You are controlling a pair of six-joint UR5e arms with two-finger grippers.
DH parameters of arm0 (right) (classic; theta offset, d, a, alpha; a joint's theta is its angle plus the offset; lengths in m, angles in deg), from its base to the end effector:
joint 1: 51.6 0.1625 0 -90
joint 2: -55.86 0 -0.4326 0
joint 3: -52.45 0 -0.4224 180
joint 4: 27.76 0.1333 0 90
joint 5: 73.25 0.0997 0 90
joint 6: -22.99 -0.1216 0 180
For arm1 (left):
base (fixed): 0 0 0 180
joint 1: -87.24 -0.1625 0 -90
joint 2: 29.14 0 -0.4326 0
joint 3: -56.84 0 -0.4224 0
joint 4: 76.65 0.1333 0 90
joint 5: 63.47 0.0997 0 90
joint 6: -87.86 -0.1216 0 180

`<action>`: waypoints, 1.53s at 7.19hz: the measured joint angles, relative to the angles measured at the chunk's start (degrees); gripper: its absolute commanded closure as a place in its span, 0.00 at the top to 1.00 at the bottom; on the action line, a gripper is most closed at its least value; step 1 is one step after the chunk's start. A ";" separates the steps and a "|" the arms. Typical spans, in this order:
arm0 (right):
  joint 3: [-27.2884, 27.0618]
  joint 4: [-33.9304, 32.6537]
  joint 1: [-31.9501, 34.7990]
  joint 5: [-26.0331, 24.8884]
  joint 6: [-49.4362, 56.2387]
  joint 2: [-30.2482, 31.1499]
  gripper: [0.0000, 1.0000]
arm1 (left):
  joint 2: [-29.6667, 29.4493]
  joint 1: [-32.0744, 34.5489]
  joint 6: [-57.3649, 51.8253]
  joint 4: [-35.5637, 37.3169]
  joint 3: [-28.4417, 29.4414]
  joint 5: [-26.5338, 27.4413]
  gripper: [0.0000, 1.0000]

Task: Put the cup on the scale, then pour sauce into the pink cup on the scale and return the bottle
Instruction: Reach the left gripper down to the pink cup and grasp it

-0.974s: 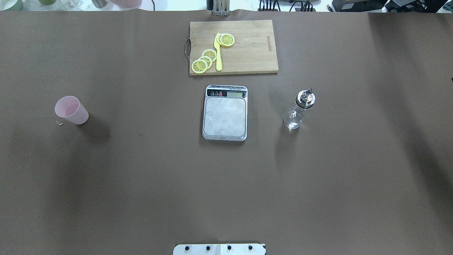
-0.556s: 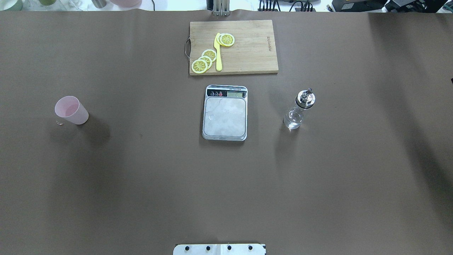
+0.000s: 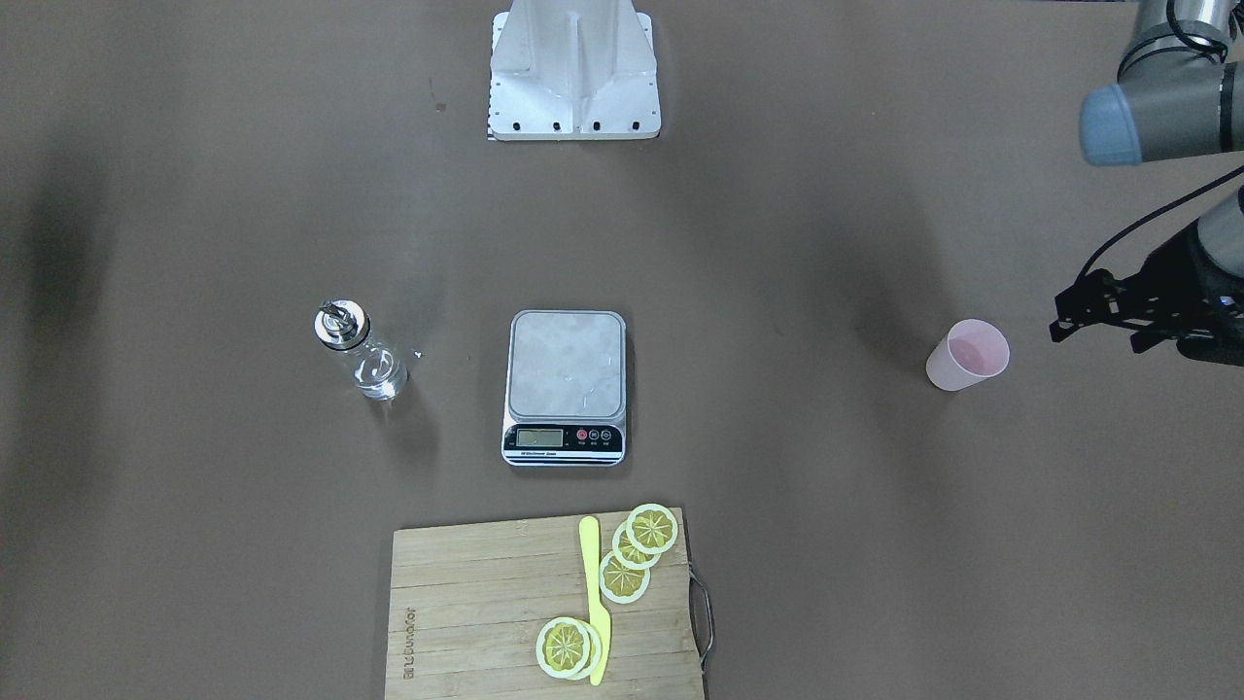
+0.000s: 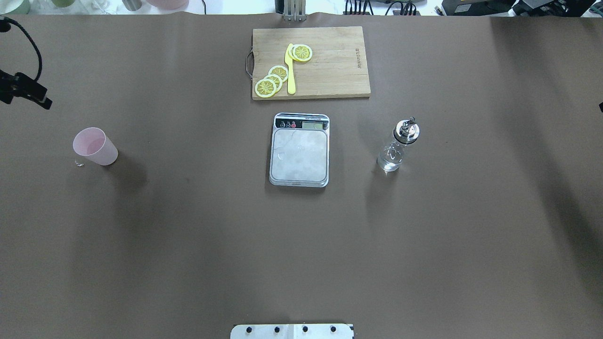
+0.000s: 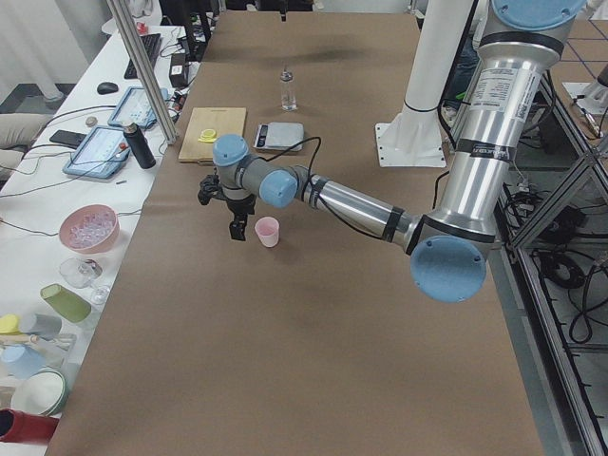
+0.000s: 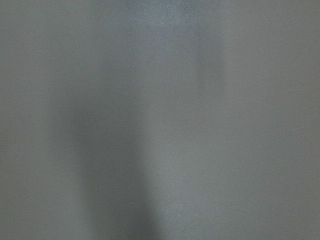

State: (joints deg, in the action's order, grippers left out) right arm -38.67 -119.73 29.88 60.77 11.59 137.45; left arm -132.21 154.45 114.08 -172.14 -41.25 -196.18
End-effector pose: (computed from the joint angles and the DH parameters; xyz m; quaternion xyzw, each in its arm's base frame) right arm -0.0392 -0.5909 0.5941 -0.0045 -0.3789 -0.0015 0.9254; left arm 0.1937 -0.5921 0.4666 0.0483 0.4115 0.0568 0.9084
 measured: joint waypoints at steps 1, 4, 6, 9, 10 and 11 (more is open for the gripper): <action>0.00 0.02 0.00 -0.01 -0.06 -0.63 1.00 | -0.52 -1.75 2.73 -0.02 -0.61 0.02 1.00; 0.07 0.08 -0.06 -0.16 -0.07 -0.73 1.00 | -0.22 -4.00 4.54 -0.59 -0.33 0.06 0.99; 0.21 0.06 -0.09 -0.17 -0.09 -0.49 1.00 | 1.00 -4.16 3.40 -1.57 0.81 0.12 0.99; 0.04 0.04 -0.09 0.14 0.29 -0.44 1.00 | 2.10 -4.29 2.72 -8.25 6.08 0.07 0.95; -0.02 0.04 -0.09 0.20 0.20 -0.43 1.00 | 2.10 -4.33 2.86 -8.99 6.87 0.05 0.89; -0.06 0.00 -0.09 0.21 0.12 -0.42 1.00 | 2.00 -4.35 3.46 -9.27 7.21 0.03 0.85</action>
State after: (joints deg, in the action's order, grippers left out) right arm -38.72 -119.73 29.79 60.97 11.71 137.02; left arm -130.21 150.10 117.55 -181.41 -34.03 -196.16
